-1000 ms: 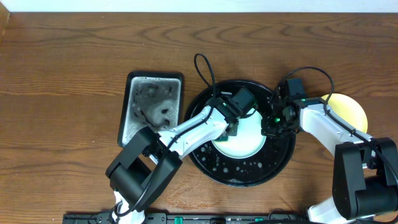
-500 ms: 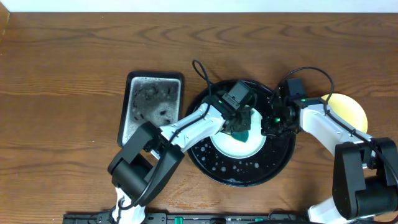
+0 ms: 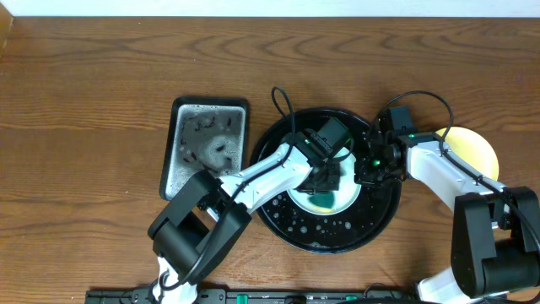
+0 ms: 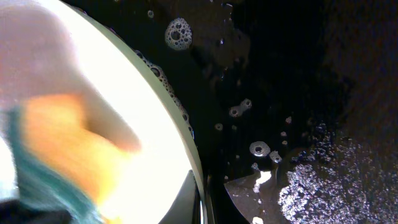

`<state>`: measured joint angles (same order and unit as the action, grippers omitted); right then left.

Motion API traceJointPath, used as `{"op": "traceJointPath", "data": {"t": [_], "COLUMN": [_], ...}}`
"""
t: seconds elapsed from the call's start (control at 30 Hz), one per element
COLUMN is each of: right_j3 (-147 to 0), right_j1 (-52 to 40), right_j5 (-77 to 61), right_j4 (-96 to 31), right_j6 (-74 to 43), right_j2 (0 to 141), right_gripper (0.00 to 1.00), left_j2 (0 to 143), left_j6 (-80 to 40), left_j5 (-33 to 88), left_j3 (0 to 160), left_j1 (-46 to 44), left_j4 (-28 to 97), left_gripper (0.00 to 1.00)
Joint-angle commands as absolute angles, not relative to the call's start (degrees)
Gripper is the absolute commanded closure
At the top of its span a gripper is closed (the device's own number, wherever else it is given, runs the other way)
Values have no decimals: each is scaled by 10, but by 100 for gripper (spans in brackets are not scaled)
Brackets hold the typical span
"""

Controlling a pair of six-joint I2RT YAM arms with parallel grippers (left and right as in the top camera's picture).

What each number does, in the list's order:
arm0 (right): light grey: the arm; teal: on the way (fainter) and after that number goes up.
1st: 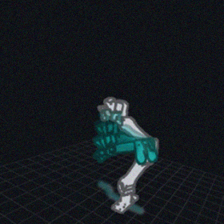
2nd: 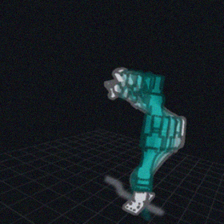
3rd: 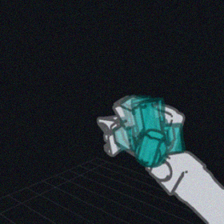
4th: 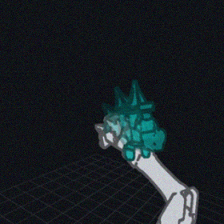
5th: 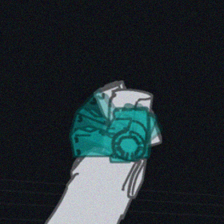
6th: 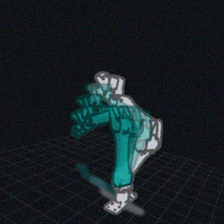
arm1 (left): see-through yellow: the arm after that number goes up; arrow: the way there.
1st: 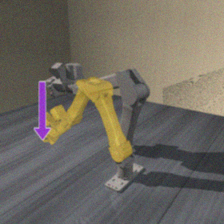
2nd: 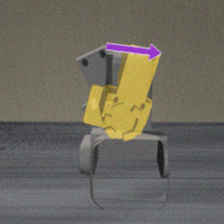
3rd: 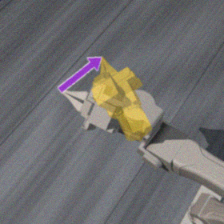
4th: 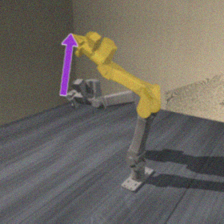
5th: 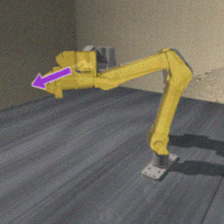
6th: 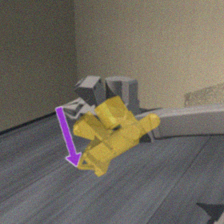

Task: Clean dirty plates on tray and stack at the side
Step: 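Scrub the red-marked pale green plate with the sponge in the left gripper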

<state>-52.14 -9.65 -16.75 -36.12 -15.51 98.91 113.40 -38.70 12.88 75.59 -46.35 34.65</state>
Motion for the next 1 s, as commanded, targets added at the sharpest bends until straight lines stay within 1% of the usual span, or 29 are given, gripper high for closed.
{"op": "traceJointPath", "data": {"t": [0.0,0.03,0.07,0.13,0.2,0.27,0.33,0.47,0.77,0.83,0.97], "right_j3": [-505,-505,-505,-505,-505,-505,-505,-505,-505,-505,-505], "right_j1": [-98,-98,-98,-98,-98,-98,-98,-98,-98,-98,-98], "right_j5": [-123,-123,-123,-123,-123,-123,-123,-123,-123,-123,-123], "right_j4": [-362,-362,-362,-362,-362,-362,-363,-366,-366,-366,-366], "right_j6": [-163,-163,-163,-163,-163,-163,-163,-163,-163,-163,-163], "right_j2": [1004,1004,1004,1004,1004,1004,1004,1004,1004,1004,1004], "right_gripper": [99,99,99,99,99,99,99,99,99,99,99], "left_j2": [1156,1156,1156,1156,1156,1156,1156,1156,1157,1157,1157], "left_j6": [-378,-378,-377,-370,-360,-358,-357,-359,-359,-366,-391], "left_j5": [-117,-143,-202,-254,-277,-273,-245,-144,103,137,189], "left_j3": [734,737,744,752,758,763,764,764,764,763,762], "left_j1": [-440,-438,-437,-438,-438,-438,-438,-438,-438,-438,-438], "left_j4": [411,420,442,457,460,455,444,405,251,231,230], "left_gripper": [92,93,92,92,93,93,92,93,93,93,93]}}
